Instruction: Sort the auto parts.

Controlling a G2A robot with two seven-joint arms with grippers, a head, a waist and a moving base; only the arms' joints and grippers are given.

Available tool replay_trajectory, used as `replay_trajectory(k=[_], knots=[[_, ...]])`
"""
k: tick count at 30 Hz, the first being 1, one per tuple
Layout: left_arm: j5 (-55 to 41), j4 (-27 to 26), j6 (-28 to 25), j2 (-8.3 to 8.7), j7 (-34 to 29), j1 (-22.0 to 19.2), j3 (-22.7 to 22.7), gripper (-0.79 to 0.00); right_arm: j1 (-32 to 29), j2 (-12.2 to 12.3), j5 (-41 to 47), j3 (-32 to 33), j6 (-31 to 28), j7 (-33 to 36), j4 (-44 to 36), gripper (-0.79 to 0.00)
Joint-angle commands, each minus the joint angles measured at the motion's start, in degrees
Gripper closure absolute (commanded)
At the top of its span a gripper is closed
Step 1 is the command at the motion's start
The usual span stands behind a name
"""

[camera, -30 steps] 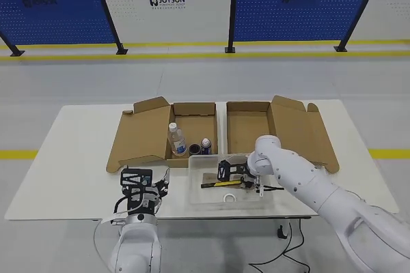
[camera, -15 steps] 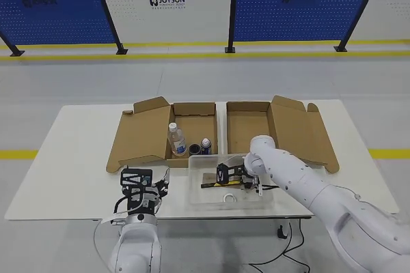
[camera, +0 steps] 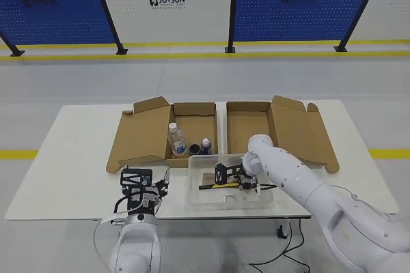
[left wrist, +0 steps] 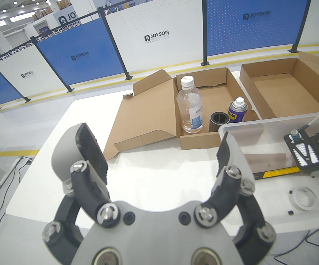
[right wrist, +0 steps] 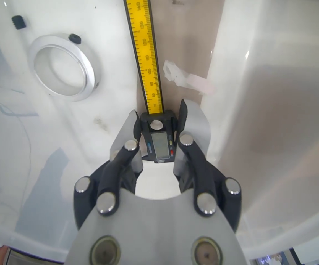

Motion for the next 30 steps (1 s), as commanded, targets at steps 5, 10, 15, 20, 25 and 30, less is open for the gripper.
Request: replay_trajectory(k=[5,10,15,20,25,30], knots=[[0.0,0.0,0.0,0.0,0.0,0.0,0.0,-0.785,0.31,-0.51,1.6,-0.88,-0.58,-0.61,1.11,-0.105],[0.0,0.0,0.0,0.0,0.0,0.0,0.0,-0.785,0.48,-0.95,2.58,-1.47,-0.84,-0.87,1.43,0.0],[0.0,0.0,0.0,0.0,0.0,0.0,0.0,-0.785,1.21,-0.92,3.78,-0.72,-0.92,-1.12,1.11,0.0],[0.0,0.0,0.0,0.0,0.0,0.0,0.0,-0.785,1.46,0.1,4.91,1.1,0.12,-1.25,-1.15,0.0],[0.0,0.0,0.0,0.0,0.0,0.0,0.0,-0.785,0.77,2.08,5.77,3.57,1.43,-1.17,-5.25,0.0],[0.0,0.0,0.0,0.0,0.0,0.0,0.0,-0.785,-0.88,4.66,6.59,6.45,2.95,0.57,-10.85,0.0]])
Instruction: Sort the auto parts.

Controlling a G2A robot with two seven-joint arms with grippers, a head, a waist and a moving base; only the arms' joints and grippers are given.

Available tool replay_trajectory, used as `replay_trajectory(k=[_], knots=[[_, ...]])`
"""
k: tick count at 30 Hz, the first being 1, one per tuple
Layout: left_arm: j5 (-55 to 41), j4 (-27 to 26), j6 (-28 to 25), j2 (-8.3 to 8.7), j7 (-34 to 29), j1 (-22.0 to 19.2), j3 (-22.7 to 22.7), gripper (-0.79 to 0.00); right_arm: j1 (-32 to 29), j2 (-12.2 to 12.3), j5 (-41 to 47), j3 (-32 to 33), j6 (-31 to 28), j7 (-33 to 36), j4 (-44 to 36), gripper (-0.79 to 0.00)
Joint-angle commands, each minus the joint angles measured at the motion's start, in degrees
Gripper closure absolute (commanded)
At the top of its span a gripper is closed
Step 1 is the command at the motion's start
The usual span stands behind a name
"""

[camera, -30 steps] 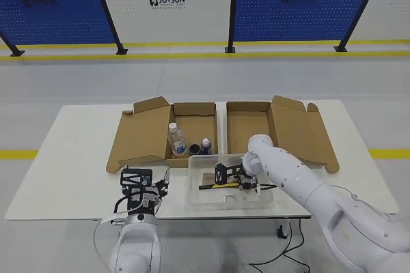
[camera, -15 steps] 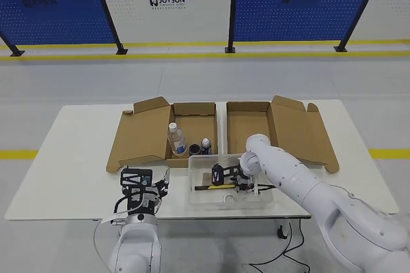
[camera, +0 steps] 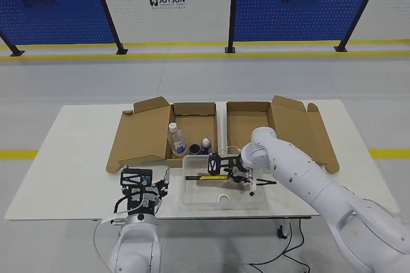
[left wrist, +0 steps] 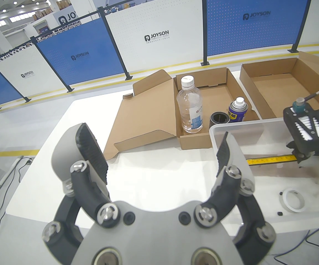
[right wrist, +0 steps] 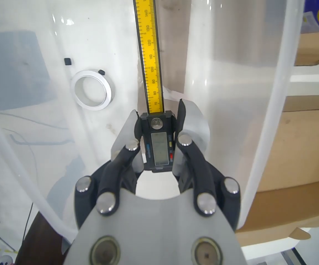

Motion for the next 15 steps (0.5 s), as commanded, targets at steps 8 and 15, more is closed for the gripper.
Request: replay_trajectory(k=[8,15], knots=[[0.0,0.0,0.0,0.0,0.0,0.0,0.0,-0.785,-4.59,4.54,2.02,5.62,2.37,2.31,-9.09,0.0],[0.0,0.0,0.0,0.0,0.0,0.0,0.0,-0.785,-9.11,8.04,4.67,12.1,2.85,-0.86,-15.77,0.0]])
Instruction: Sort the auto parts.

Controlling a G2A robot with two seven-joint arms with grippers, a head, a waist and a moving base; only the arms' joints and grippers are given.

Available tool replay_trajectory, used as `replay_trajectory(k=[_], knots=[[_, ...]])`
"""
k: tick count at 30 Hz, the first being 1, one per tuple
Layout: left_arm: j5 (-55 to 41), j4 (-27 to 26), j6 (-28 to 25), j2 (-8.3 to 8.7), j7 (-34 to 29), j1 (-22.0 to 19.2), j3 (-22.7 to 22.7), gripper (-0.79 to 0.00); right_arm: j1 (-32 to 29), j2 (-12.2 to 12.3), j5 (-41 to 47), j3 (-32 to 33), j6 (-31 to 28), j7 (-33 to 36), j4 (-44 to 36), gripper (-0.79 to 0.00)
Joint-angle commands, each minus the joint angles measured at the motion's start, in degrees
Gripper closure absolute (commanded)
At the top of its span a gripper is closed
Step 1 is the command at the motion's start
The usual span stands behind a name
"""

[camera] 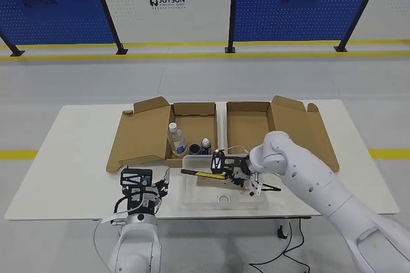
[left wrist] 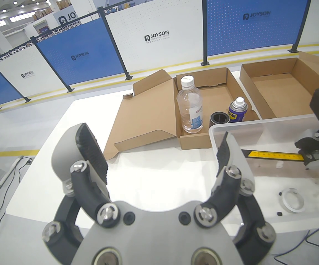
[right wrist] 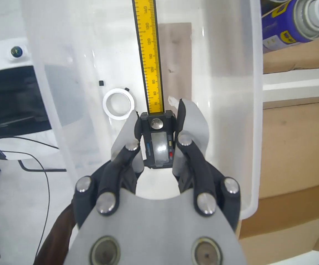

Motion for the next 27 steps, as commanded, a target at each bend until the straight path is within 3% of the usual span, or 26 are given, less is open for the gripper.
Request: replay_trajectory(k=[1,8,17,27], knots=[[0.0,0.0,0.0,0.0,0.0,0.0,0.0,-0.785,-1.72,1.07,1.21,2.37,0.0,-1.86,-1.84,0.0],[0.0,0.0,0.0,0.0,0.0,0.0,0.0,-0.785,-7.57,3.88,4.01,9.55,1.12,-9.06,-4.36,0.0],[0.0,0.0,0.0,0.0,0.0,0.0,0.0,-0.785,-14.11,5.61,9.51,15.9,1.88,-18.89,-5.06,0.0],[0.0,0.0,0.0,0.0,0.0,0.0,0.0,-0.785,-17.21,6.23,10.49,18.21,3.25,-21.14,-6.3,0.0]])
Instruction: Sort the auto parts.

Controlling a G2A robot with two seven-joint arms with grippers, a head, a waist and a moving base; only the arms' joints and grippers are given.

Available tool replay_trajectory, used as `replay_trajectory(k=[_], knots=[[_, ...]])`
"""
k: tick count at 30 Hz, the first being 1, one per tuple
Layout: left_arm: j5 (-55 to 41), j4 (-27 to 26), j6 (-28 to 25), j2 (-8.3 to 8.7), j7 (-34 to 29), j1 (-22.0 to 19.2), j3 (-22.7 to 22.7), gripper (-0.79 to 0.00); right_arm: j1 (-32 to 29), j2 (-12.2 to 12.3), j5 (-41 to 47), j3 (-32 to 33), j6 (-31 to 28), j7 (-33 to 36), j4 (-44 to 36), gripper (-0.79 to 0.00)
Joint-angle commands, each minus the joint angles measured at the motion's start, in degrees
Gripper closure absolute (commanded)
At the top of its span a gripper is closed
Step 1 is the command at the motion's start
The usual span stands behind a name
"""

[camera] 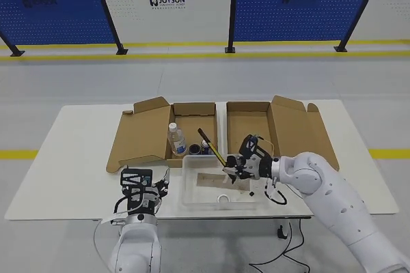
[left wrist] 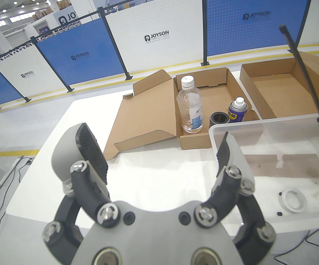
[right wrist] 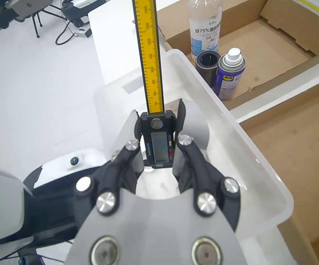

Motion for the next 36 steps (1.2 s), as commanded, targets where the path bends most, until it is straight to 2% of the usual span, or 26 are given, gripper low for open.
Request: replay_trajectory(k=[1,10,18,29,36], knots=[[0.0,0.0,0.0,0.0,0.0,0.0,0.0,-0.785,-0.2,0.08,-0.31,0.28,0.24,0.07,-0.4,0.0],[0.0,0.0,0.0,0.0,0.0,0.0,0.0,-0.785,-0.05,0.26,-4.43,2.82,4.81,-3.54,-3.4,0.0],[0.0,0.0,0.0,0.0,0.0,0.0,0.0,-0.785,0.98,0.64,-10.13,6.69,13.11,-5.47,-5.08,0.0],[0.0,0.0,0.0,0.0,0.0,0.0,0.0,-0.785,-0.62,1.48,-17.15,13.28,30.24,-4.54,-2.98,0.0],[0.0,0.0,0.0,0.0,0.0,0.0,0.0,-0.785,0.55,0.79,-17.4,13.27,34.76,-5.31,1.6,0.0]])
